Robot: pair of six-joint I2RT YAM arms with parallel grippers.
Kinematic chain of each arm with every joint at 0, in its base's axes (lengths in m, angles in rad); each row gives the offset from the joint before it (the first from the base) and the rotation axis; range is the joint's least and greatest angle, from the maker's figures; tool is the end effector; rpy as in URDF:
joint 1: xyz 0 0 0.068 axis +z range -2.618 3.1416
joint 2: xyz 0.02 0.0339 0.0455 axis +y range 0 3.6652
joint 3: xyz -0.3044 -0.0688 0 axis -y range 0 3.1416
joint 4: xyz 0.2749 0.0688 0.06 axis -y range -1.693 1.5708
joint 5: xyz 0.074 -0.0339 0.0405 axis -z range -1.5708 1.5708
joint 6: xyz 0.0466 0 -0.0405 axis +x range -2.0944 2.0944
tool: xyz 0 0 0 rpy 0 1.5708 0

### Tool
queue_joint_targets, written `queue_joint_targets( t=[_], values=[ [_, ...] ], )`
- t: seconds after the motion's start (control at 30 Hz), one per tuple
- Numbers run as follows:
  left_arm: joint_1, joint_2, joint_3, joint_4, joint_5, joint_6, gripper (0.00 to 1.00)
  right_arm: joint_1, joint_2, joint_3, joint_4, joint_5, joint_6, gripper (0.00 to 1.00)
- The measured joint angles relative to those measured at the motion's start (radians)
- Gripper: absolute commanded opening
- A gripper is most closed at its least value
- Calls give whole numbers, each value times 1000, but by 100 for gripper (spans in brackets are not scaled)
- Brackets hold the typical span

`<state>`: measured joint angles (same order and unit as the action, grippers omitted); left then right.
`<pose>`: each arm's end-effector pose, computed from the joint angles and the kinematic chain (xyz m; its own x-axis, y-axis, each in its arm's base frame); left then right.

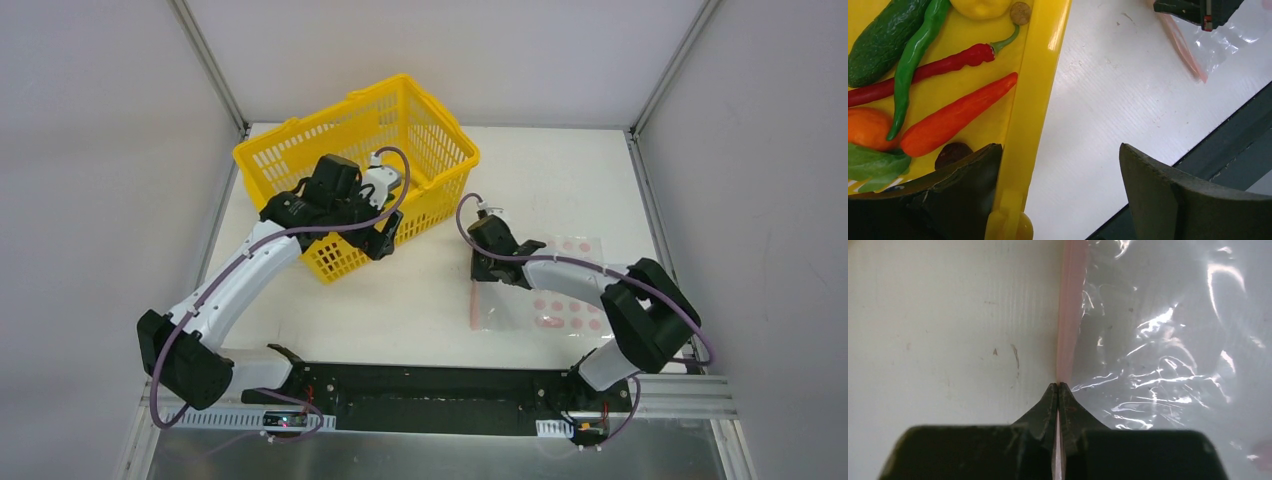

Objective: Place the food in the zip-top bag and seal the zipper

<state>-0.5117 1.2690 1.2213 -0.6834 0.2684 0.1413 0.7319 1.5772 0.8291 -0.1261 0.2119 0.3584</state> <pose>0.2516 -0.1555 0.3716 -0.4856 0.4285 -0.7620 0.7198 0.6906 -0.0705 0.2602 0.2206 0.1832 -0.7283 -0.1933 -0.6574 -0.3177 0.9453 0.0740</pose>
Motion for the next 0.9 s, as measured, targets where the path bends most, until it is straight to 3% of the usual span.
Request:
queue_joint_targets(
  t=[0.2,0.4,0.67,0.77,0.9],
  values=[
    [-19,-49,-14,45,-7,-66,89,0,-167,-58,-24,-72,-44,0],
    [-44,-231,-26,133,-9,-141,92,0,-352,-116,-1,-155,-51,0],
    [-60,-355,-35,192,15,-222,91,-2,-376,-155,13,-252,5,0],
    [-160,-343,-37,193,9,-249,90,-2,-395,-182,41,-282,77,0],
    [-383,-331,-88,232,-72,-295,87,-2,-476,-249,98,-276,193,0]
  ],
)
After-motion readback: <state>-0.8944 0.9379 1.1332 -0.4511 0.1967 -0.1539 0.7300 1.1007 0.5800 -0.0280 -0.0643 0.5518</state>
